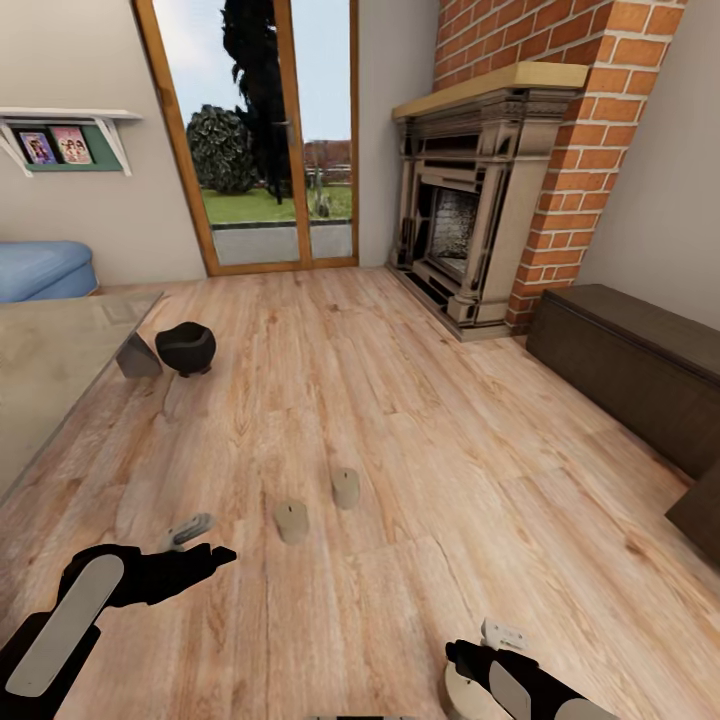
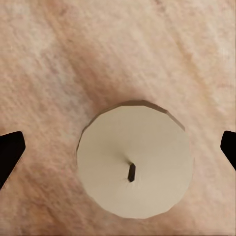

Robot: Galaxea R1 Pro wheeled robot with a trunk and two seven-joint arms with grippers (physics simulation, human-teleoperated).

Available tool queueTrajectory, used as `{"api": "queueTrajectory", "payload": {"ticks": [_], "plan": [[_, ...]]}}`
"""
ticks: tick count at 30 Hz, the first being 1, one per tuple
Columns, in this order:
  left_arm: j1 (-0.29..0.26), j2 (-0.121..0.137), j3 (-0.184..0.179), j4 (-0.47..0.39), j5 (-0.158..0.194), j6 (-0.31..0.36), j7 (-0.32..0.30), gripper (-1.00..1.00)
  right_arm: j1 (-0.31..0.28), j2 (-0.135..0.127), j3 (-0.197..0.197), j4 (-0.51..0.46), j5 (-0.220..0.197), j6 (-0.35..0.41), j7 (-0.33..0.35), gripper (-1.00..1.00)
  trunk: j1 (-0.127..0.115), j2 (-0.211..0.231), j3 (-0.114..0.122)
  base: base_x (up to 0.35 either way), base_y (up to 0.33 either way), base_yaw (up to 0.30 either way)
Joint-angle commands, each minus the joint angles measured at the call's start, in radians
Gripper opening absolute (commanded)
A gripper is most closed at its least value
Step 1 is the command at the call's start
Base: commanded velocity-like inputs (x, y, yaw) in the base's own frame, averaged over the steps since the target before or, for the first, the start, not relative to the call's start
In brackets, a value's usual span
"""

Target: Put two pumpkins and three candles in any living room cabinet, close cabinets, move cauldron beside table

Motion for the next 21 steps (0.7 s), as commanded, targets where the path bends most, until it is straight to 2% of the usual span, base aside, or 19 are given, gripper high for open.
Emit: {"api": "queueTrajectory", "payload": {"ticks": [1,14,21], "plan": [[-0.001,0.001,-0.001,-0.001,0.01,0.0,0.01,1.0,0.0,-0.001,0.008,-0.003,-0.007,0.005,-0.006,1.0,0.0,0.0,-0.001,0.0,0.087,0.0],[-0.001,0.0,-0.001,-0.004,0.011,0.0,0.009,1.0,0.0,-0.002,0.008,-0.002,-0.007,0.007,-0.01,1.0,0.0,0.0,-0.001,0.0,0.012,0.0],[-0.001,0.001,-0.001,-0.004,0.013,0.0,0.009,1.0,0.0,-0.001,0.008,-0.002,-0.007,0.007,-0.019,1.0,0.003,-0.002,-0.028,0.0,0.0,0.0]]}}
